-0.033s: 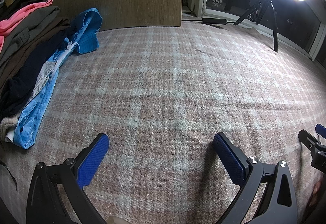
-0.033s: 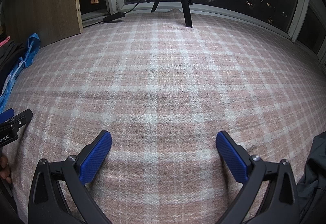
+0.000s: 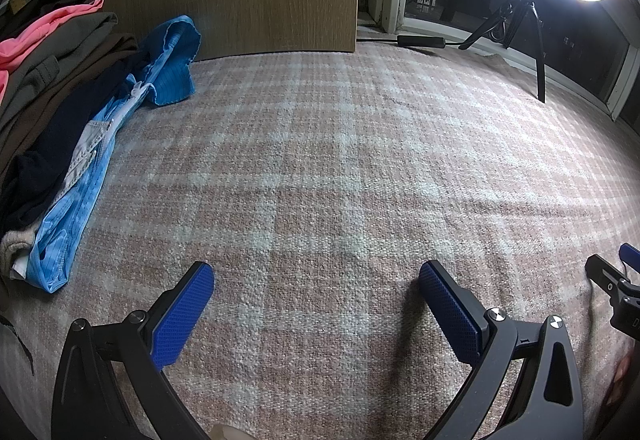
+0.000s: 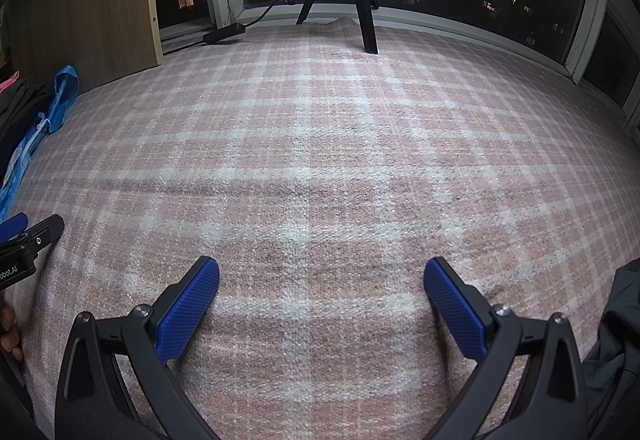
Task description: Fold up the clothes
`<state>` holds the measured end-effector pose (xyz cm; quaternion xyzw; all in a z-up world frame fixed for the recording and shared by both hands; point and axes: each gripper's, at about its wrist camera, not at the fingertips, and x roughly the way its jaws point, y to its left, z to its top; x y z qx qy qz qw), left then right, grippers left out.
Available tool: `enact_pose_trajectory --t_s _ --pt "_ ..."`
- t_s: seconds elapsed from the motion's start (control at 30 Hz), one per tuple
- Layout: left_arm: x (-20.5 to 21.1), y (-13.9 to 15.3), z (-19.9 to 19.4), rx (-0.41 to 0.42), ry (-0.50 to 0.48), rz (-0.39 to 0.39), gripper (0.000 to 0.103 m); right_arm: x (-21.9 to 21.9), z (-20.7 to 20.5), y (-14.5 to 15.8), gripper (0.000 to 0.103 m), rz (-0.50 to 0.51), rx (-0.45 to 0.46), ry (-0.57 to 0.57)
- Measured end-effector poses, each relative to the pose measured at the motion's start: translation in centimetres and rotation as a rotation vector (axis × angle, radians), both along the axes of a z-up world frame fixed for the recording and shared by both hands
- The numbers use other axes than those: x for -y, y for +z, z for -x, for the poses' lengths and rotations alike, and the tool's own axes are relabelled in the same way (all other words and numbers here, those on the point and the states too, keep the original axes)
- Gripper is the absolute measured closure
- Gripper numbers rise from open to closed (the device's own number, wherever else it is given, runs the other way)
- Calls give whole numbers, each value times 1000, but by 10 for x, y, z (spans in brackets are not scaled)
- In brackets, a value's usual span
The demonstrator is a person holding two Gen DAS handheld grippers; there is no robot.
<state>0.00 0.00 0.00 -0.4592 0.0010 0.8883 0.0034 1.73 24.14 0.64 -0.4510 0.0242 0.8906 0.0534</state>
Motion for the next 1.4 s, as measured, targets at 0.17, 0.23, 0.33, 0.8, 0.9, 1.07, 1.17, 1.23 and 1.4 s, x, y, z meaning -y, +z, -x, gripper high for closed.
enact_pose_trajectory --t_s 0.17,0.23,0.33,0.8,0.9,1.07,1.17,1.23,1.4 --pt "0 0 0 0 0 0 0 0 0 0 0 0 0 0" --pt "0 0 0 0 0 0 0 0 0 0 0 -1 0 0" --pt "0 0 0 0 0 0 0 -1 0 0 0 0 0 1" --pt "-2 1 -4 0 0 0 0 0 1 -1 0 -2 7 2" --pt "-2 1 -3 8 -7 1 0 1 6 -1 0 3 40 -7" --pt "4 3 8 111 -43 -9 4 0 0 5 0 52 112 -44" --pt "10 19 1 108 -57 -40 6 0 -15 22 0 61 74 -45" --pt "10 41 -12 63 -106 -53 6 -4 -37 47 0 58 8 -67" --pt "-4 103 -47 -63 -233 -87 6 -26 -86 87 0 59 -96 -127"
